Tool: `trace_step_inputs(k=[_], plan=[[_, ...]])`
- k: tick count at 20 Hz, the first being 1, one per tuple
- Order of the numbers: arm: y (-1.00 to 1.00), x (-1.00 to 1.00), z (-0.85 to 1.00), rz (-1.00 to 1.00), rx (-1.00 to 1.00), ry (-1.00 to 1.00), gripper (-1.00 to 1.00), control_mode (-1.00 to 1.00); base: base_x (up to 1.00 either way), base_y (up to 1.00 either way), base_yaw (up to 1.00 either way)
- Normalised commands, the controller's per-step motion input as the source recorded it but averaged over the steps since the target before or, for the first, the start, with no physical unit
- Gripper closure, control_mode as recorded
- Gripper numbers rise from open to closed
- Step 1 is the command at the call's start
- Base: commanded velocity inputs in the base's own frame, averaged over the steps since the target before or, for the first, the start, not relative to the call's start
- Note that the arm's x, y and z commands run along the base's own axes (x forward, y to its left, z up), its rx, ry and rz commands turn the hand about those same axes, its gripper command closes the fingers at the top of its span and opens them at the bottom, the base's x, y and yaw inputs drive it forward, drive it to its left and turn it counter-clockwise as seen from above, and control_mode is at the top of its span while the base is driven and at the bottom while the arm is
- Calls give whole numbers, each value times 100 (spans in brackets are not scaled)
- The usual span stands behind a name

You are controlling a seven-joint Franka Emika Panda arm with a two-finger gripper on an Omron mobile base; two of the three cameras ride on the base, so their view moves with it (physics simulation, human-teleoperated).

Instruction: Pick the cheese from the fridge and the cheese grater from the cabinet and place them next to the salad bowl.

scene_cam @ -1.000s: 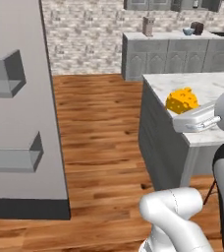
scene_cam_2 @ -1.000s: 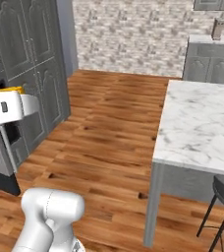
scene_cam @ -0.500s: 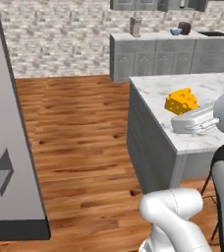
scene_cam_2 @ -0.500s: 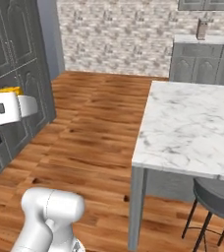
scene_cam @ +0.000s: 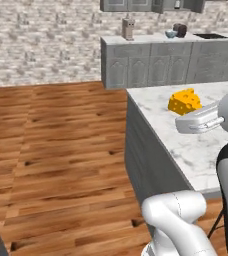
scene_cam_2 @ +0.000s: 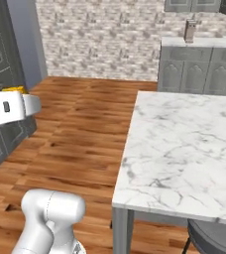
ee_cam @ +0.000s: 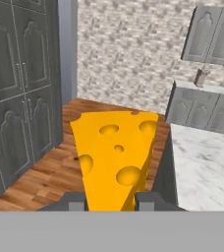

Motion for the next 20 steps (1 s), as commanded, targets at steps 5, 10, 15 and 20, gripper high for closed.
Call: trace_step_inputs(k=[5,10,15,20], plan=[[0,0,0,0,0,0,100,100,100,12,-10],[0,0,0,0,0,0,100,100,88,8,1],[0,0,0,0,0,0,100,100,32,37,22],[0,0,0,0,0,0,100,100,4,53,34]])
